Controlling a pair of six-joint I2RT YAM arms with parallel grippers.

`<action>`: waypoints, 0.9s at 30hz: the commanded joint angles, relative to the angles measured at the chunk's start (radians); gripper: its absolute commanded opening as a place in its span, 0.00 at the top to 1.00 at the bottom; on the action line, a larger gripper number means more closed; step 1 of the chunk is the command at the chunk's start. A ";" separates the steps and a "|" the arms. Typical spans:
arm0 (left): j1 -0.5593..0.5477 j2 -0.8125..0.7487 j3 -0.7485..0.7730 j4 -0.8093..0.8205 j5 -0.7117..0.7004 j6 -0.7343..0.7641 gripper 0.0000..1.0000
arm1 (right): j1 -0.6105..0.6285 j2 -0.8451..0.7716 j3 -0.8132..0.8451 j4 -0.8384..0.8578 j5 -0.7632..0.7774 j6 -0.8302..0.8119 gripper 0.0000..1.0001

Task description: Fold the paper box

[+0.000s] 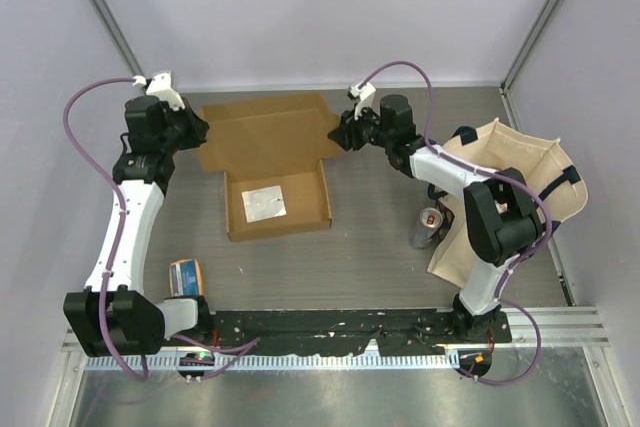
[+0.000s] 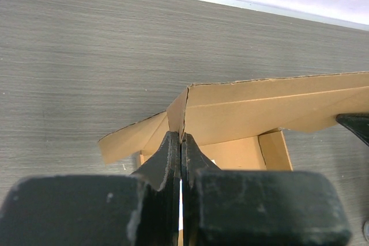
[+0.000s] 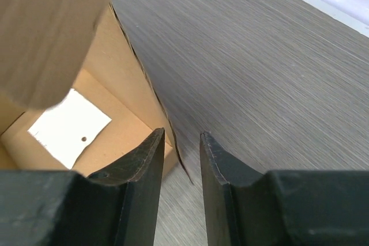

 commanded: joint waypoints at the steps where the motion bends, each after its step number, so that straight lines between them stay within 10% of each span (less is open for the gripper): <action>1: 0.007 0.003 -0.006 0.085 0.058 -0.012 1.00 | 0.004 0.022 0.060 0.063 -0.131 0.022 0.65; 9: 0.009 -0.012 -0.023 0.110 0.071 -0.009 0.95 | 0.002 0.028 0.108 -0.008 -0.116 0.007 0.93; 16: 0.007 -0.119 -0.124 0.183 0.029 0.020 0.28 | -0.050 0.013 0.114 -0.055 -0.170 -0.026 0.98; 27: 0.039 -0.084 -0.172 0.278 0.148 0.022 0.05 | -0.129 0.026 0.125 -0.097 -0.323 -0.058 0.98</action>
